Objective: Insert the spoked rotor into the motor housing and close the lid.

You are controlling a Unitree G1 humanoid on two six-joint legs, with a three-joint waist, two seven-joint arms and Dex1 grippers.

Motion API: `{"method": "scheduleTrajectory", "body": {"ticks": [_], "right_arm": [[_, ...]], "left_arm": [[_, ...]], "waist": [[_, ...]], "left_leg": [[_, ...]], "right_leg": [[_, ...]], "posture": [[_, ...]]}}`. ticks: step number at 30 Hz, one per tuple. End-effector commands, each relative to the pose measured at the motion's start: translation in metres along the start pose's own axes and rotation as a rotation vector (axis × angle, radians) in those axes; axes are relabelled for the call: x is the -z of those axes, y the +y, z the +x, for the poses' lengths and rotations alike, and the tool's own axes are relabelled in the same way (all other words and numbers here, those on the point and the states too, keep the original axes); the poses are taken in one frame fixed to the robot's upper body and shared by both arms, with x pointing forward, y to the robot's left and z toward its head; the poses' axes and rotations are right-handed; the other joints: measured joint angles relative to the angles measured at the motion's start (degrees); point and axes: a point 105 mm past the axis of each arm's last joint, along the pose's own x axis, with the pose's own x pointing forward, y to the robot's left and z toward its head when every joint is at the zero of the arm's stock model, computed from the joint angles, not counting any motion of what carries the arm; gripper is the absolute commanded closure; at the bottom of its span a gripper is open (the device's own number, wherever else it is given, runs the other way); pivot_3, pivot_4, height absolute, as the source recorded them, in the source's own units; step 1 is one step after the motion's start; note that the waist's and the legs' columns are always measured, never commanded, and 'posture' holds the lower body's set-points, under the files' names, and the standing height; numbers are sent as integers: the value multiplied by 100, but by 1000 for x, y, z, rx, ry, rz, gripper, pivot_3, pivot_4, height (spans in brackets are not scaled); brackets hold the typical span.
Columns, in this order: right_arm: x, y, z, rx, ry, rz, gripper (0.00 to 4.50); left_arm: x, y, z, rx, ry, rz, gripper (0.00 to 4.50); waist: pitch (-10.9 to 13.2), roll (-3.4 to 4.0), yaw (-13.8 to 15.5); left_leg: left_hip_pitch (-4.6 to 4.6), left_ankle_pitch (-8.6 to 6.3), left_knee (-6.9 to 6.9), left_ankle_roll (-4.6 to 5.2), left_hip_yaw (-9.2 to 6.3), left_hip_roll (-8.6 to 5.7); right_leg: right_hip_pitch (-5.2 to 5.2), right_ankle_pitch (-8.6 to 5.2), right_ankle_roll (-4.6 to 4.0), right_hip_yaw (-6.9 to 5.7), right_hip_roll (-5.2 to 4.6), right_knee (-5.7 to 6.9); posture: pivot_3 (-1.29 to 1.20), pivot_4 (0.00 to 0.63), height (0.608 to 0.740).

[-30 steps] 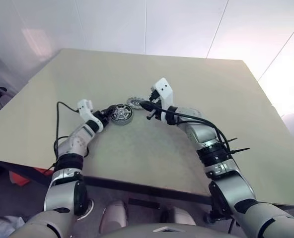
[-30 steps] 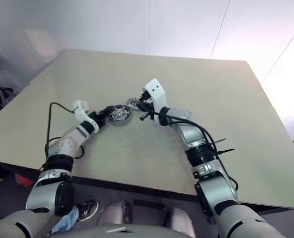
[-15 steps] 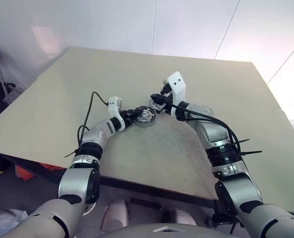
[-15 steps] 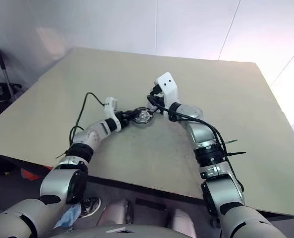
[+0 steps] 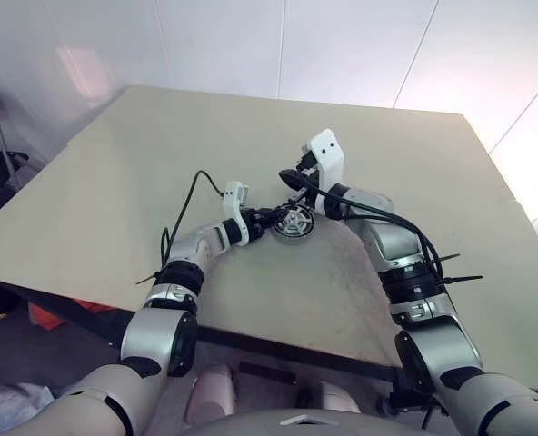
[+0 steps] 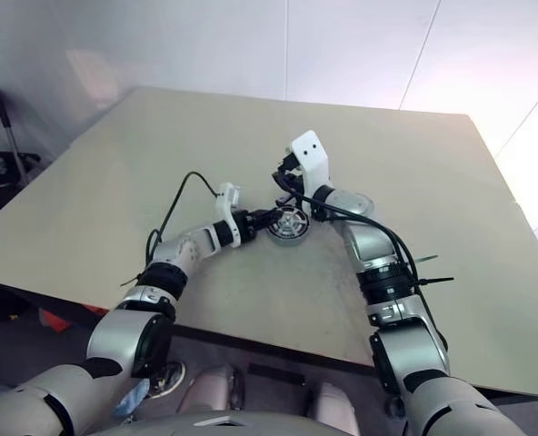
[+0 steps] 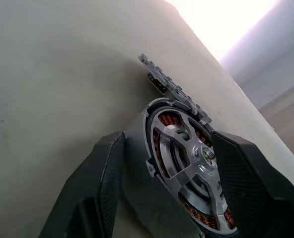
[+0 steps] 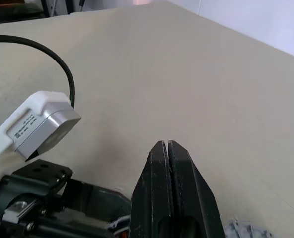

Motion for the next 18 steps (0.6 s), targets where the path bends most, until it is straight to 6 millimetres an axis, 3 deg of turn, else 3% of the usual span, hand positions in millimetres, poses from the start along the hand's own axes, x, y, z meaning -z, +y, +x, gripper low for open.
{"method": "scheduleTrajectory", "body": {"ticks": [1, 9, 15, 18], "right_arm": [[-26, -9, -4, 33, -77, -46, 4500], [-24, -15, -7, 57, -76, -62, 4500], [-20, -27, -23, 76, -66, -80, 4500], [-13, -36, -36, 122, -41, -76, 4500]], "left_arm": [[3, -22, 12, 89, 33, 26, 1602], [5, -8, -3, 44, 38, 6, 1602], [-33, 31, -52, -110, -110, -1, 1602], [-45, 40, -74, -157, -160, -5, 1602]], "waist": [[0, 0, 0], [0, 0, -22], [0, 1, -125], [1, 6, -153]], "left_leg": [[0, -1, 0, 1, 0, 0], [-2, -4, 4, 9, 0, 0], [1, -3, 4, 5, 0, 2], [5, 3, 3, -4, 0, 9]], "right_leg": [[0, 0, 0, 0, 0, 0], [1, 0, 0, -2, -1, -1], [-1, 0, 0, -1, 1, 1], [-4, -1, -2, -1, 6, 11]], "posture": [[0, 0, 740], [0, 0, 740], [0, 0, 740], [0, 0, 740]]}}
